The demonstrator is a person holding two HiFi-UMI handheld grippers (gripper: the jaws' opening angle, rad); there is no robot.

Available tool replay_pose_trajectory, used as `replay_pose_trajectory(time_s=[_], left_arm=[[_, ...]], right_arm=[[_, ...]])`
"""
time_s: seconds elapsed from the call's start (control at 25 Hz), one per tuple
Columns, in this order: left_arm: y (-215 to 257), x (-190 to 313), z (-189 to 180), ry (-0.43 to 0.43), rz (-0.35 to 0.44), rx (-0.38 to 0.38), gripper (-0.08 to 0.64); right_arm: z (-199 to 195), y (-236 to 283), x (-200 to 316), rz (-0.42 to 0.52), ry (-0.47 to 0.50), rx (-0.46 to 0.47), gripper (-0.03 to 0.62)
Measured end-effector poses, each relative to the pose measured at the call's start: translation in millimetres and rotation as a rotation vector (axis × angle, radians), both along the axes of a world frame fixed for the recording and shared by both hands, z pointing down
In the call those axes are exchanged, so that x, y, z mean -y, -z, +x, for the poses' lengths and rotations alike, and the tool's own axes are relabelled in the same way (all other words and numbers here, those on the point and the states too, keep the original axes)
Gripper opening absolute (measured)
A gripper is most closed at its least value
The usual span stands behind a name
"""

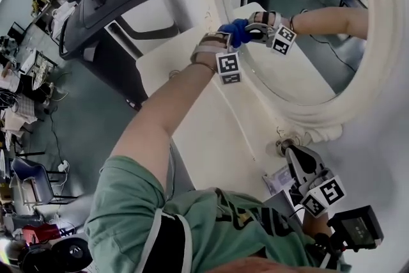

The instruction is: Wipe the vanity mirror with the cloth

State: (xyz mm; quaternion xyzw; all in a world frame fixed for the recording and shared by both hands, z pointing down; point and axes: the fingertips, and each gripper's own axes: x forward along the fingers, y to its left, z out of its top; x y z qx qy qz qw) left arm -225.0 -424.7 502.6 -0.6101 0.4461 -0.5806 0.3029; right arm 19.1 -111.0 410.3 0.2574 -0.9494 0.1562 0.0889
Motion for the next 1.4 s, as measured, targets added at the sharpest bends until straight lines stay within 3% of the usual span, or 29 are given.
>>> replay_pose_trajectory(time_s=[0.16,0.24,0.36,0.56,0.68,0.76,0.96,1.2,1.4], left_arm=[[-3,-3,2,0.012,-0.099,-0.074,0.072],[16,-4,3,0.003,-0.081,-0.123,0.072],[93,1,1,-0.019,0.040,-0.193,0.072],[272,0,4,-0.087,0.265,-0.300,0.072],[353,-2,12,-0.105,0.375,-0.283,0.072],[382,3,12,-0.085,0.404,-0.254,0.072],[385,19,8,-0.028,0.376,-0.236,0.072],[378,16,13,-0.052,0.413,-0.154,0.072],[321,9,16,-0.064,0.373,-0.097,0.072]], right_arm=[[2,9,2,0.037,0.002,0.015,0.012],[8,9,6,0.052,-0.007,0.024,0.012],[19,12,12,0.081,-0.025,0.033,0.012],[20,27,11,0.105,-0.037,0.085,0.012],[21,29,11,0.116,-0.032,0.098,0.012],[23,26,10,0.122,-0.032,0.085,0.012],[31,24,12,0.132,-0.049,0.111,0.012],[28,22,8,0.103,-0.038,0.126,0.012],[22,25,2,0.060,-0.024,0.150,0.012]])
